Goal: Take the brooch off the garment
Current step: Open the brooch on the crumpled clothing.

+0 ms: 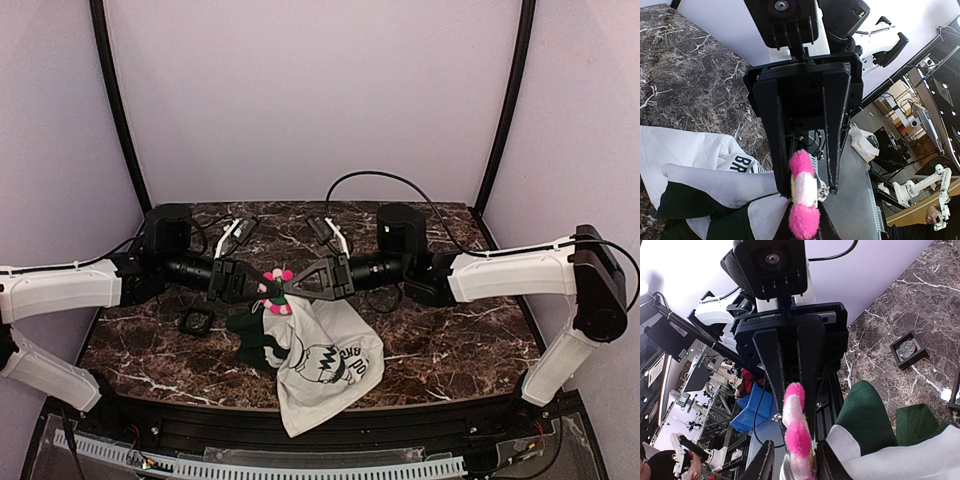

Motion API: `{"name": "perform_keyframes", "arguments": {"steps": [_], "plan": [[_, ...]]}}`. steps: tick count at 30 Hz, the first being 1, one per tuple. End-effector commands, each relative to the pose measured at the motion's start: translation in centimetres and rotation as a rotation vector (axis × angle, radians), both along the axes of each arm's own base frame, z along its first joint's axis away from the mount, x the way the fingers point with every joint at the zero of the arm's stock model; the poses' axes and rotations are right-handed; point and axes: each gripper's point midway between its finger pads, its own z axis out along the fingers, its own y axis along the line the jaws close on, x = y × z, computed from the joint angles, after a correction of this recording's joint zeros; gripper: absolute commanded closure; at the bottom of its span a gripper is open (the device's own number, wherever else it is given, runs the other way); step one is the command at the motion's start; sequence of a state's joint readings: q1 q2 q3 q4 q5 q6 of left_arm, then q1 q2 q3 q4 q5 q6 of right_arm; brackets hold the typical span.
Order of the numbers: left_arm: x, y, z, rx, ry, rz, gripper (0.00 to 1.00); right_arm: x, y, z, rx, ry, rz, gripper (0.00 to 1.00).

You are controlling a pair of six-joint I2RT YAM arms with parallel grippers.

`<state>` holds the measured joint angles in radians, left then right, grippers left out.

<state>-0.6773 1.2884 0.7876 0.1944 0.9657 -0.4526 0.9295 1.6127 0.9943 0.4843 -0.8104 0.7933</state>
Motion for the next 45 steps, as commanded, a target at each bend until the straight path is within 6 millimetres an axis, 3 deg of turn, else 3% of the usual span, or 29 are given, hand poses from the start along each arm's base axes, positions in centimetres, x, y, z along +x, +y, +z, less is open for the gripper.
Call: {"name": "perform_keyframes", "arguments": {"steps": [1, 16, 23, 45], "plan": [[0.6, -0.1, 0.9, -0.015, -0.045, 0.026, 0.99, -1.8, 0.5, -0.3, 0.004, -0.012, 0.067, 0.73], [0.6, -0.1, 0.9, -0.016, -0.046, 0.026, 0.99, -1.6, 0.8, -0.7, -0.020, -0.016, 0.051, 0.79], [0.4, 0.0, 1.0, -0.019, -0.050, 0.023, 0.99, -0.8, 1.0, -1.0, -0.044, -0.009, 0.012, 0.87], [-0.9, -0.5, 1.0, -0.017, -0.077, -0.018, 0.99, 1.6, 2.3, -4.4, -0.204, 0.064, -0.076, 0.92]]}}
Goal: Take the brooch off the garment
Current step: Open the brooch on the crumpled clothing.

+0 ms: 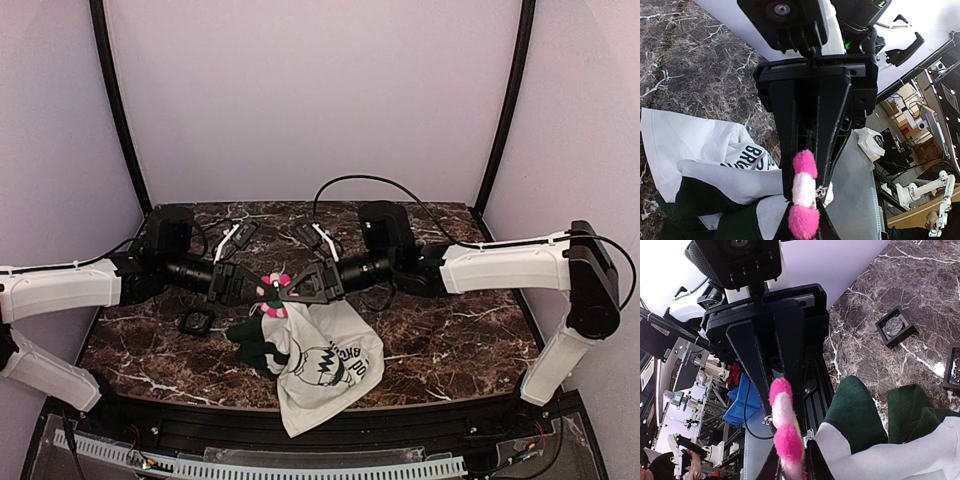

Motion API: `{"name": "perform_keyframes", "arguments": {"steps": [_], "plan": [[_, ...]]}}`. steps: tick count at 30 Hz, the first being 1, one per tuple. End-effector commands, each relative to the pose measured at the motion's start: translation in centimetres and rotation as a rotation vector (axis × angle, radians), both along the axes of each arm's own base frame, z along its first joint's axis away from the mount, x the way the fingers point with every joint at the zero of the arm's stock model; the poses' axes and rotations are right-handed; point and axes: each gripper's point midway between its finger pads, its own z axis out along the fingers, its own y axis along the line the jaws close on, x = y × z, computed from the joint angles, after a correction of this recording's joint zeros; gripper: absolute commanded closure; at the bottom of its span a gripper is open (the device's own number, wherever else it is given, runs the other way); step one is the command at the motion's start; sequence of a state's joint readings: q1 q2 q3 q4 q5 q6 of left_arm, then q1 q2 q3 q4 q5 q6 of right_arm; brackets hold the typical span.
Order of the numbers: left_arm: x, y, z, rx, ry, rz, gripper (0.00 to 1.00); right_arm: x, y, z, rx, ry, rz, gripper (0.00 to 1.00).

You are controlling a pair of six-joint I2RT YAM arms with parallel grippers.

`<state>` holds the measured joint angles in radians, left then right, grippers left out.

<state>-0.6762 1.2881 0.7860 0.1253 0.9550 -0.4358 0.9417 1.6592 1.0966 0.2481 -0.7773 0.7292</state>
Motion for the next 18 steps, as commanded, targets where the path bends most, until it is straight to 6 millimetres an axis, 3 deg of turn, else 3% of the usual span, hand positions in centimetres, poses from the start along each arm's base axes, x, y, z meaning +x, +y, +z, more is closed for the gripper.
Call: {"name": "perform_keyframes", "arguments": {"steps": [1, 18], "plan": [[-0.9, -0.8, 2.3, -0.062, -0.115, -0.031, 0.99, 1.1, 1.2, -2.1, -0.064, 0.024, -0.066, 0.92], [-0.6, -1.3, 1.2, -0.032, -0.071, -0.040, 0.99, 0.0, 1.4, 0.0, 0.004, -0.048, 0.023, 0.78]]}}
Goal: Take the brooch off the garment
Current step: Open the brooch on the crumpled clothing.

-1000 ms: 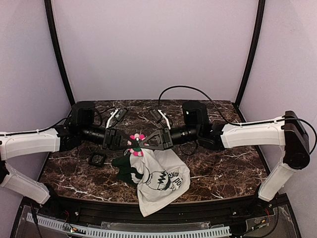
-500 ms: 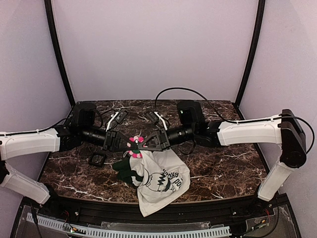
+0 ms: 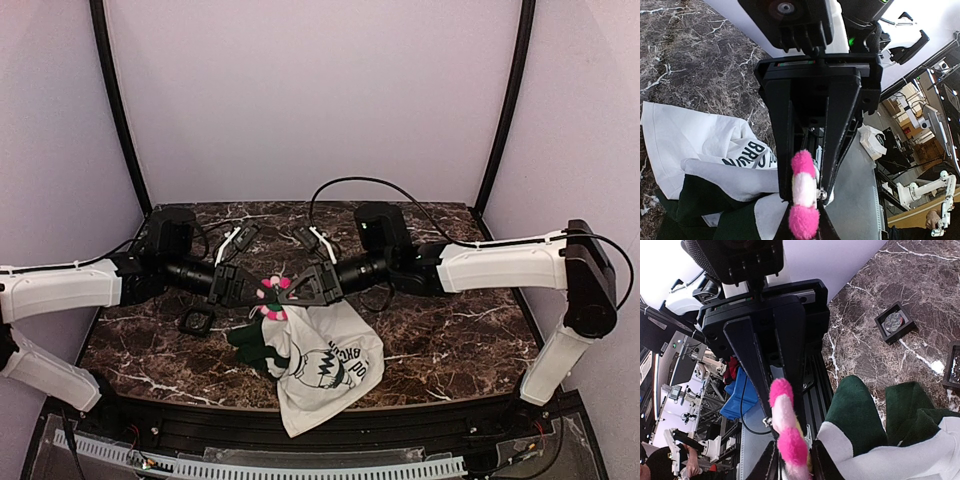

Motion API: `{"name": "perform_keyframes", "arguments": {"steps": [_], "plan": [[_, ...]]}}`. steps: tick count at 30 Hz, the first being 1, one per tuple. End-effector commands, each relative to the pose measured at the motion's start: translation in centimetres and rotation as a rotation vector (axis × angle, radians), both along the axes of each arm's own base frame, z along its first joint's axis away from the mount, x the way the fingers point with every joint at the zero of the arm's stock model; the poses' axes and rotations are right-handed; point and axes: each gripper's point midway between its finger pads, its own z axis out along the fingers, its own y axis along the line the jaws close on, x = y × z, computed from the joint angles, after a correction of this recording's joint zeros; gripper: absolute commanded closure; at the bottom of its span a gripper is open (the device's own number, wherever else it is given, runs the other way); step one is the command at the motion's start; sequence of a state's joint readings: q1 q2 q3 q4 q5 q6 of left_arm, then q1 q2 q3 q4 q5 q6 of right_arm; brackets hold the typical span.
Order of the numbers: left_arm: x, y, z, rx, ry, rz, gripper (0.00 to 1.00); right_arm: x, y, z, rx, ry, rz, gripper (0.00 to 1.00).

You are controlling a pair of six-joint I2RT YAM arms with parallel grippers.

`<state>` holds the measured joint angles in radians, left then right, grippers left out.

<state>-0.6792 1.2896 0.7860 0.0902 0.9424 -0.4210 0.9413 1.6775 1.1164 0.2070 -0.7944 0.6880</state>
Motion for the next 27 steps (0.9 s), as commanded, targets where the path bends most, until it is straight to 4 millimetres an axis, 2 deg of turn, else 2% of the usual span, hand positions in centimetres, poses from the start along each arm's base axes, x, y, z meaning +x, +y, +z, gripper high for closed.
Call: {"name": "perform_keyframes", "arguments": {"steps": [1, 12, 18, 21, 27], "plan": [[-0.5, -1.5, 1.8, -0.055, -0.077, -0.047, 0.99, 0.1, 1.3, 0.9, 0.031, -0.041, 0.001, 0.78], [-0.2, -1.5, 1.4, -0.040, -0.072, -0.033, 0.99, -0.2, 0.7, 1.7, 0.056, -0.064, -0.003, 0.69], [-0.1, -1.3, 1.6, -0.040, -0.072, -0.034, 0.99, -1.2, -1.1, 2.6, 0.103, -0.089, 0.006, 0.49], [-0.1, -1.2, 1.6, -0.041, -0.068, -0.044, 0.99, -1.5, -1.9, 2.7, 0.116, -0.095, 0.004, 0.42], [-0.3, -1.2, 1.6, -0.041, -0.066, -0.058, 0.99, -1.5, -2.0, 2.1, 0.109, -0.082, 0.014, 0.46]]}}
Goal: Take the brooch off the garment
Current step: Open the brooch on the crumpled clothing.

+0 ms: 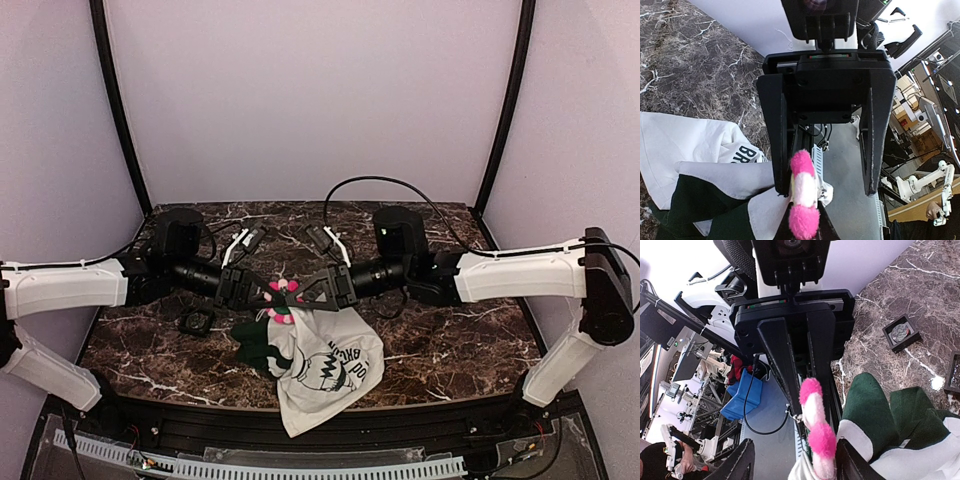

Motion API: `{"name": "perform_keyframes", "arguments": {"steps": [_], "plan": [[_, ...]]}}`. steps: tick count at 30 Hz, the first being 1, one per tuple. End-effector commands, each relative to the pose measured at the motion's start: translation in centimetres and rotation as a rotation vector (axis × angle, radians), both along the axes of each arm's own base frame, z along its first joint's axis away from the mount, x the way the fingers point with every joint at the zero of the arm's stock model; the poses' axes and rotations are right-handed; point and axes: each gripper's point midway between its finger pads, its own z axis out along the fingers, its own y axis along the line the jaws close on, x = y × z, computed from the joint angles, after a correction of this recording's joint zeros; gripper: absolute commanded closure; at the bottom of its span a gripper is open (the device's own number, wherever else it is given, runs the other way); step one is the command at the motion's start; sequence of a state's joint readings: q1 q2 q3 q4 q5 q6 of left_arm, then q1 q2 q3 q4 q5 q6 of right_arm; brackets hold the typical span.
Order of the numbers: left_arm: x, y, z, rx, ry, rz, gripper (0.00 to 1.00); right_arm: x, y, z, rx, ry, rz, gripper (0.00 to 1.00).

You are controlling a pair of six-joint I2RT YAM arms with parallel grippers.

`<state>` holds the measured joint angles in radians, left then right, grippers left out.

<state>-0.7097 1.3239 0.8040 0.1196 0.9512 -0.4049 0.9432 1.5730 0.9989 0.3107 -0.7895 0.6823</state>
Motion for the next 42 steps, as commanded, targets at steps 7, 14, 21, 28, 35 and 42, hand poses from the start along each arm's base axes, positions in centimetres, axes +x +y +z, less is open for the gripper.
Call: {"name": "perform_keyframes", "arguments": {"steps": [7, 14, 21, 28, 35, 42], "plan": [[0.2, -0.2, 1.5, -0.028, -0.041, -0.018, 0.99, -0.3, 0.3, 0.1, 0.033, -0.005, 0.039, 0.59], [0.2, -0.2, 1.4, -0.026, -0.039, -0.020, 0.99, -0.5, 0.6, -0.6, 0.017, 0.006, 0.042, 0.69], [0.3, -0.2, 1.3, -0.024, -0.038, -0.018, 0.99, -0.1, 0.8, -1.2, 0.001, 0.014, 0.028, 0.83], [0.0, -0.2, 1.5, -0.033, -0.042, -0.033, 0.99, 1.0, 1.2, -2.5, -0.055, 0.057, -0.026, 0.93], [-0.9, -0.4, 1.4, -0.041, -0.038, -0.069, 0.99, 1.0, 2.0, -3.5, -0.075, 0.088, 0.010, 0.95], [-1.9, -0.8, 1.5, -0.038, -0.056, -0.104, 0.99, 1.9, 2.7, -5.9, -0.158, 0.144, 0.009, 0.96]]}}
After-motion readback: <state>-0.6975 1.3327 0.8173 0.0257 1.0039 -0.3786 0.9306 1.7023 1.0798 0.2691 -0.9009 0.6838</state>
